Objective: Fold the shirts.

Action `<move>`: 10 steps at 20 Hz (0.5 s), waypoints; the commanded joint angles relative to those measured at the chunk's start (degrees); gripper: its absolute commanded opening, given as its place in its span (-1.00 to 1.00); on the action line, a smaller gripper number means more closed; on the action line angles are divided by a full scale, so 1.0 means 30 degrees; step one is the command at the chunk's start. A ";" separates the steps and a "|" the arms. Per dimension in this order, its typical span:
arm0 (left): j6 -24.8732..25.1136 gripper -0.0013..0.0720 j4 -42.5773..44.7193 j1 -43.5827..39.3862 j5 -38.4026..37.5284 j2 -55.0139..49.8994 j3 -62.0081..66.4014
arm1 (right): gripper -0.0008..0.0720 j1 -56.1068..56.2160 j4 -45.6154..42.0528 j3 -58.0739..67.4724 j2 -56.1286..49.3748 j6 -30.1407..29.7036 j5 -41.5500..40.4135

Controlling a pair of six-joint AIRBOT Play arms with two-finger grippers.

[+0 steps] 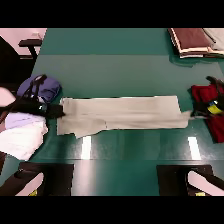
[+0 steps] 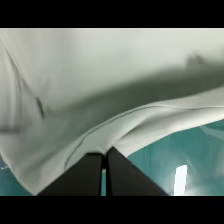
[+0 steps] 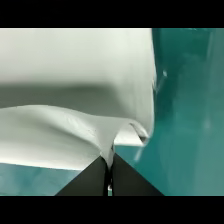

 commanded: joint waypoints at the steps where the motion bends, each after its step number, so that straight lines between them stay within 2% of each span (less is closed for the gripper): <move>1: 0.0546 -0.89 0.0291 0.0036 0.2769 -0.4524 0.2331 | -0.94 0.0539 0.3009 0.3271 -0.4590 0.0000 -0.1625; 3: 0.0532 -0.88 0.0270 0.0036 0.3184 -0.6098 0.3060 | -0.88 0.0532 0.3519 0.4743 -0.6309 -0.0066 -0.1756; 4: 0.0525 -0.60 0.0270 0.0036 0.3220 -0.6513 0.3322 | -0.38 0.0430 0.3876 0.5370 -0.6900 -0.0459 -0.1734; 5: 0.0517 0.33 0.0131 0.0036 0.3286 -0.6608 0.3497 | 0.05 0.0189 0.4408 0.5967 -0.7337 -0.0765 -0.1566; 6: 0.0510 0.63 0.0153 0.0036 0.3162 -0.6601 0.3752 | 0.09 -0.0153 0.5027 0.6426 -0.7584 -0.1297 -0.1202; 8: 0.0525 0.13 0.0153 0.0029 0.2244 -0.6543 0.4612 | 0.11 -0.1042 0.5712 0.6776 -0.7628 -0.2317 -0.0306; 9: 0.0517 -0.10 0.0066 0.0007 0.1749 -0.6492 0.4991 | 0.38 -0.1683 0.5727 0.6455 -0.7439 -0.2550 -0.0058; 10: 0.0525 -0.35 -0.0160 -0.0029 0.1545 -0.6360 0.5107 | 0.49 -0.2412 0.5727 0.5850 -0.7213 -0.2586 0.0044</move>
